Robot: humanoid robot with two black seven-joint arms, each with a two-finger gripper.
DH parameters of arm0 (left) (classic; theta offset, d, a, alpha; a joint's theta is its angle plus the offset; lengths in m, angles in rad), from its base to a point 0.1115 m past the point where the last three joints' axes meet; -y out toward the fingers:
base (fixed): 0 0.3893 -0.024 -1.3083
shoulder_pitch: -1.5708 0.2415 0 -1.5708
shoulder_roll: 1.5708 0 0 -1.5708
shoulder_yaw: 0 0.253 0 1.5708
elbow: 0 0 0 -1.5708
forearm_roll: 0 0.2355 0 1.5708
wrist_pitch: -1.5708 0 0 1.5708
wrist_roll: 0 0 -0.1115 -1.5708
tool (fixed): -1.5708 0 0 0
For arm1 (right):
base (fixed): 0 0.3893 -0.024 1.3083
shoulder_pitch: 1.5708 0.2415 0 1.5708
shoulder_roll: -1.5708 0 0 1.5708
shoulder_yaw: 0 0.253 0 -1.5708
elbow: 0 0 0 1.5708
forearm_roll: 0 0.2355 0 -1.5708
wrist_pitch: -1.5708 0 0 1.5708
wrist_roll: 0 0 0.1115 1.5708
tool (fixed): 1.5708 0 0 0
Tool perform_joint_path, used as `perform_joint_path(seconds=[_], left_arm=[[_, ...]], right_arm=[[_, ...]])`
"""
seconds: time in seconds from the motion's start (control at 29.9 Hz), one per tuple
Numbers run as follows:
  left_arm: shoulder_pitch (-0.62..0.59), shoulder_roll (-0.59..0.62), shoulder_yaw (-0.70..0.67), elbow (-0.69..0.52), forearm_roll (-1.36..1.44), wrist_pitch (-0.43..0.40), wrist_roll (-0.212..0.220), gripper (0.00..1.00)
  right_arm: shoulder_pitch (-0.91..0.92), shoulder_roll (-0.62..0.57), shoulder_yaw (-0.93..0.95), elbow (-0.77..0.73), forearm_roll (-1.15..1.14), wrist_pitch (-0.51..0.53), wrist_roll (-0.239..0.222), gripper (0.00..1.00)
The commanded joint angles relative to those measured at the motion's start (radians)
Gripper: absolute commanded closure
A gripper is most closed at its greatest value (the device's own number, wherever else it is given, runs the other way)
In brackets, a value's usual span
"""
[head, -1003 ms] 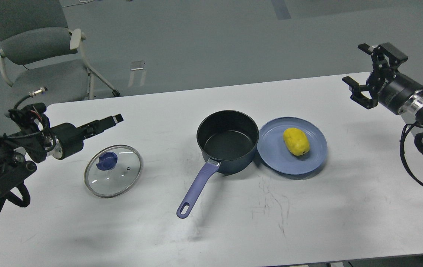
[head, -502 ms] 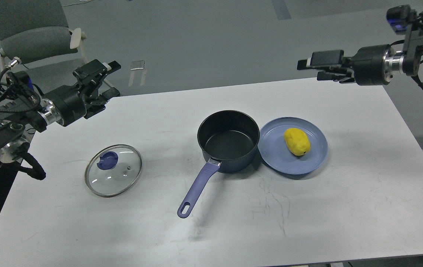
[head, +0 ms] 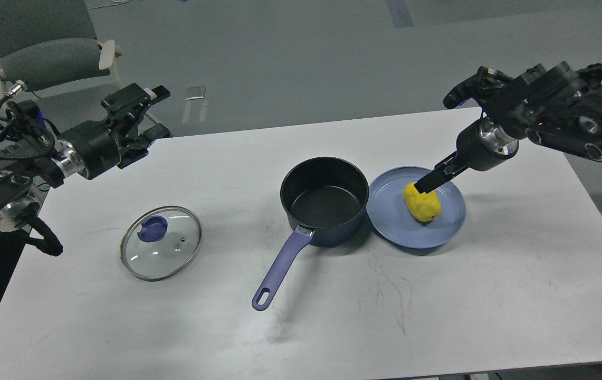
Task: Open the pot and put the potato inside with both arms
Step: 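Lower the right gripper onto the yellow potato on the plate, then grasp the potato with the right gripper and lift it over the pot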
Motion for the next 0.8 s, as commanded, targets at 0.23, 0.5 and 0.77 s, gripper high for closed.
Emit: perform_joint_path(seconds=[0.23,0.5,0.77], left_arm=[[0.001,0.019,0.001,-0.015,0.0,0.0,0.0,0.02],[0.001,0.019,0.001,-0.015,0.001,-0.001,0.0,0.02],[0.003,0.014,0.001,-0.015,0.0,0.0,0.0,0.02]], right_arm=[[-0.054,0.089,-0.067,-0.082,0.0,0.0,0.0,0.01],[-0.092,0.125,-0.064,-0.107,0.003,-0.002,0.0,0.02],[-0.109,0.149,-0.07,-0.124,0.003,-0.002,0.0,0.29]])
